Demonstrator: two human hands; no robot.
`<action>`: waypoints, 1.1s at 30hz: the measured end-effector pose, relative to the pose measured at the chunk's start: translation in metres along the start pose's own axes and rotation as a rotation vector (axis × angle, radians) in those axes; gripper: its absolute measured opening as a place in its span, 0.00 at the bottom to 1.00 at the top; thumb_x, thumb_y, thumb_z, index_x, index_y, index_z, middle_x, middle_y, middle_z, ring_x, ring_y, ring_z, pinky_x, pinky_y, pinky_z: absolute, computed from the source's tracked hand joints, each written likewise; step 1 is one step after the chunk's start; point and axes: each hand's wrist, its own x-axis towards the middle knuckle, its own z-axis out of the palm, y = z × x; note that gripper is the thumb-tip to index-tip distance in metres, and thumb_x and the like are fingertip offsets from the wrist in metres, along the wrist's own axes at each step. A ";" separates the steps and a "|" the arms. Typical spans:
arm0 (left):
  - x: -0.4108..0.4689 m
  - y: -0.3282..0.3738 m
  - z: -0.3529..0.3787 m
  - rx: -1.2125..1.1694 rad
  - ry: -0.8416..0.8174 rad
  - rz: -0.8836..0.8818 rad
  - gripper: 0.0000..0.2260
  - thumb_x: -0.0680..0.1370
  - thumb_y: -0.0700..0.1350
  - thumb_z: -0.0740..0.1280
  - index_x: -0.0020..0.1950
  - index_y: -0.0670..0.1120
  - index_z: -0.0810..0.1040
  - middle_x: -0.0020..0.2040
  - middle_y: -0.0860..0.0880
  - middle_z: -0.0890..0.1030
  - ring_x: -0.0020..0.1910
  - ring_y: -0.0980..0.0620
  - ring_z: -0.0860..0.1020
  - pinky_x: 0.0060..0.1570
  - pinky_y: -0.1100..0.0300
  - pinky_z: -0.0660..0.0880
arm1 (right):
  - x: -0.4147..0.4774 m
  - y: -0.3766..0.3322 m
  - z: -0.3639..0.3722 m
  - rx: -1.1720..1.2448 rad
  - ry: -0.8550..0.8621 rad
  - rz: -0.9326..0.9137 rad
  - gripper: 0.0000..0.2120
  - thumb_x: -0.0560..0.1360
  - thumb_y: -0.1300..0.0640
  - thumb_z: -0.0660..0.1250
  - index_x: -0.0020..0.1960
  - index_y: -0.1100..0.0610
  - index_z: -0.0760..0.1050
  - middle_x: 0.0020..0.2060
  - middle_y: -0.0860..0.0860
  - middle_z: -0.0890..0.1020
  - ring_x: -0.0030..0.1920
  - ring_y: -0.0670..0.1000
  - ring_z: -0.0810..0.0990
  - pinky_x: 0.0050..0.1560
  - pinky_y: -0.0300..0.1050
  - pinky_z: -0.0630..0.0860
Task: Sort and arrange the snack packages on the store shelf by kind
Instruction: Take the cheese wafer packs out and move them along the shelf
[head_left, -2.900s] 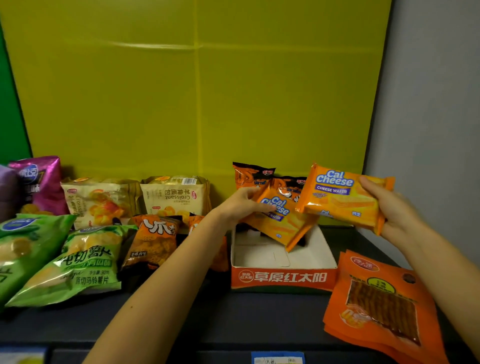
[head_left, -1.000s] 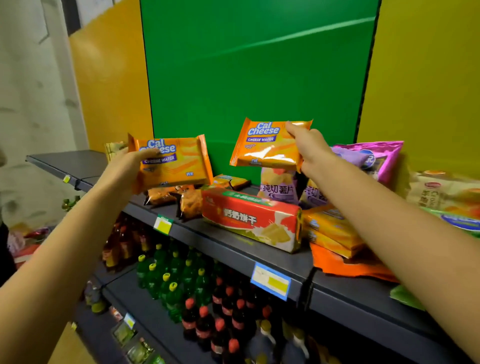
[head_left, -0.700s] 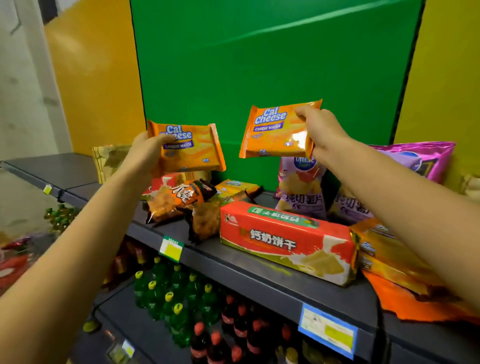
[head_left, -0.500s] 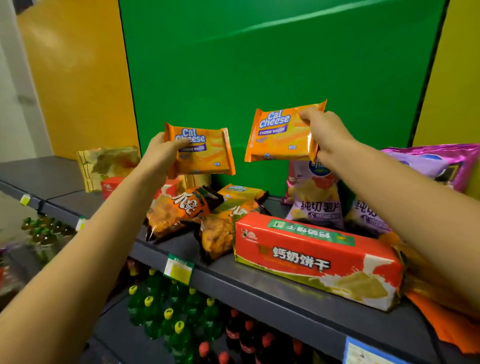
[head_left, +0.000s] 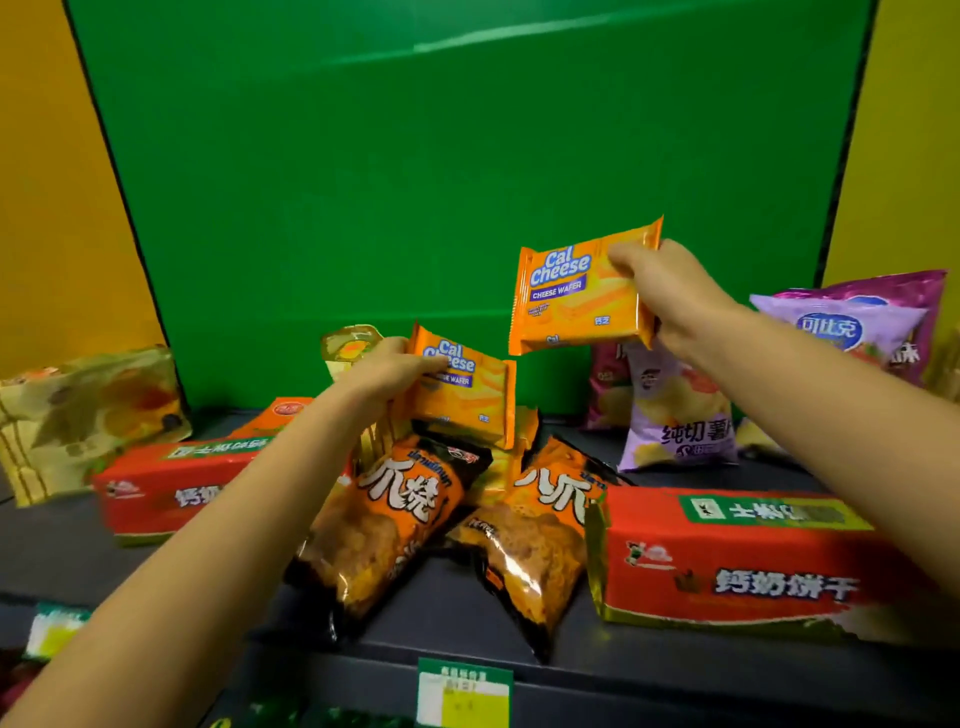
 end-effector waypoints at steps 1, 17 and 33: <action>0.003 -0.002 0.001 0.020 -0.018 -0.014 0.12 0.74 0.43 0.69 0.54 0.42 0.73 0.53 0.40 0.80 0.46 0.43 0.80 0.53 0.46 0.78 | 0.001 0.002 0.003 -0.014 0.013 0.003 0.07 0.75 0.59 0.60 0.53 0.57 0.67 0.36 0.53 0.75 0.23 0.44 0.77 0.21 0.34 0.74; 0.022 -0.036 0.004 0.668 -0.196 -0.019 0.25 0.78 0.52 0.61 0.69 0.38 0.62 0.65 0.41 0.72 0.58 0.45 0.74 0.49 0.59 0.67 | 0.035 0.042 0.068 -0.164 0.094 0.127 0.24 0.73 0.57 0.65 0.65 0.66 0.61 0.53 0.58 0.77 0.42 0.54 0.78 0.24 0.36 0.76; 0.016 -0.037 0.007 1.005 -0.237 0.126 0.19 0.81 0.49 0.54 0.65 0.37 0.66 0.64 0.39 0.72 0.61 0.41 0.72 0.54 0.55 0.68 | 0.069 0.090 0.116 -0.527 0.110 0.334 0.28 0.76 0.54 0.63 0.69 0.69 0.57 0.67 0.60 0.70 0.66 0.58 0.72 0.62 0.46 0.69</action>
